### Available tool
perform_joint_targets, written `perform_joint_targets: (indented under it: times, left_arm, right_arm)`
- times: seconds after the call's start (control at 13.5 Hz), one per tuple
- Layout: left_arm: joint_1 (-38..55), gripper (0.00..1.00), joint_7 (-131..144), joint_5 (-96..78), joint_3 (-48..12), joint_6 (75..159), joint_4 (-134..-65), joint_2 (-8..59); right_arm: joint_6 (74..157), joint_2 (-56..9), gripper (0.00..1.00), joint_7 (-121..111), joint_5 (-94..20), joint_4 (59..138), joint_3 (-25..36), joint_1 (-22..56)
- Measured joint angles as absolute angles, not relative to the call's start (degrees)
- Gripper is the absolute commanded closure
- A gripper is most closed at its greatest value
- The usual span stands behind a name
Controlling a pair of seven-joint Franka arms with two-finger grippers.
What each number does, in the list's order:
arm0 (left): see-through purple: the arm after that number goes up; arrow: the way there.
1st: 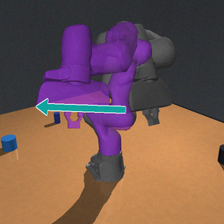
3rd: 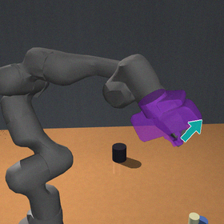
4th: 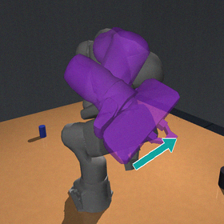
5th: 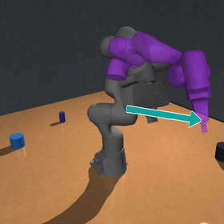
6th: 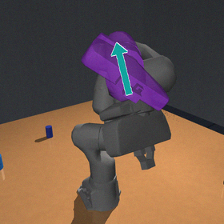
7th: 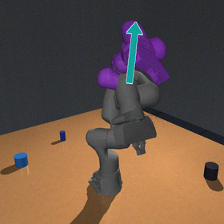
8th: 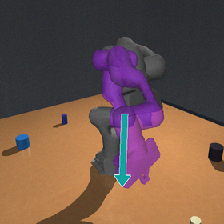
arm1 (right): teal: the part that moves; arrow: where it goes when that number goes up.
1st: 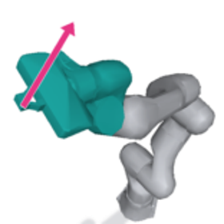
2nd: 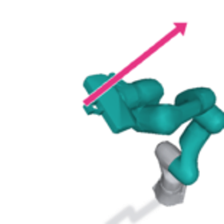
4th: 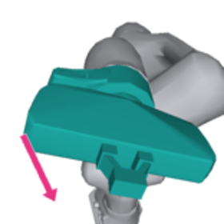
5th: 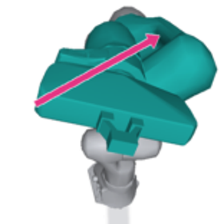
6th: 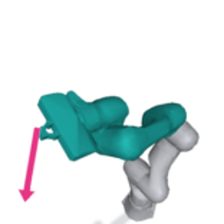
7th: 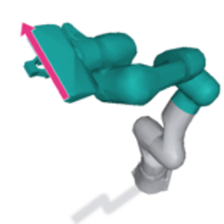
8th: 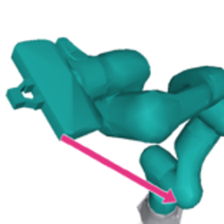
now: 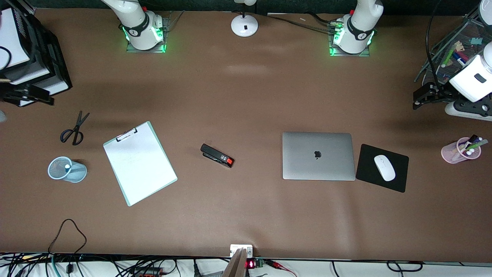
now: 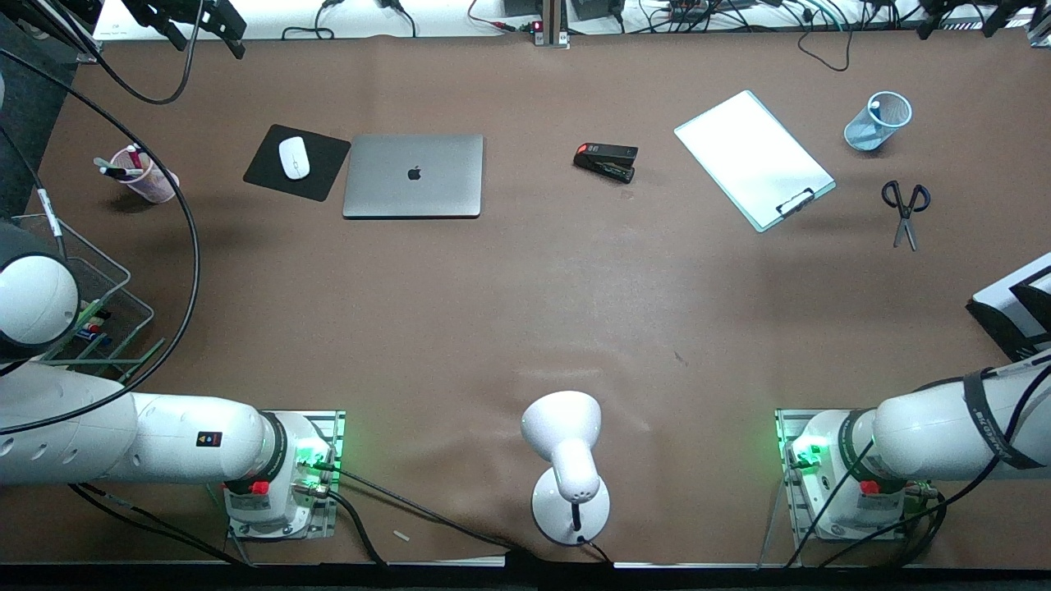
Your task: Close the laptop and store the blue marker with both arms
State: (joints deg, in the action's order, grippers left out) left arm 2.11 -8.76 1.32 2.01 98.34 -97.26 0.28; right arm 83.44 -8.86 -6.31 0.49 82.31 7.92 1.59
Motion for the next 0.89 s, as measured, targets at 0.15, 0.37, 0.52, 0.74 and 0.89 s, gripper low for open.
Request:
perform_joint_targets:
  times: [0.15, 0.37, 0.52, 0.74, 0.89]
  left_arm:
    - [2.11, 0.0, -8.76, 1.32, 2.01, 98.34, -97.26, 0.28]
    - [2.11, 0.0, -8.76, 1.32, 2.01, 98.34, -97.25, 0.28]
    - [2.11, 0.0, -8.76, 1.32, 2.01, 98.34, -97.25, 0.28]
    - [2.11, 0.0, -8.76, 1.32, 2.01, 98.34, -97.25, 0.28]
    - [2.11, 0.0, -8.76, 1.32, 2.01, 98.34, -97.25, 0.28]
  right_arm:
    - [82.71, -7.6, 0.0, -5.94, 0.49, 82.32, 7.79, 1.88]
    - [82.49, -6.56, 0.0, -3.23, 0.48, 82.74, 7.65, 3.1]
    - [83.54, -5.43, 0.0, -2.83, 0.48, 84.73, 7.69, 3.18]
    - [85.1, -2.89, 0.0, -2.67, 0.49, 88.49, 7.76, 3.17]
    - [85.08, -1.75, 0.0, -2.55, 0.49, 89.22, 7.82, 3.17]
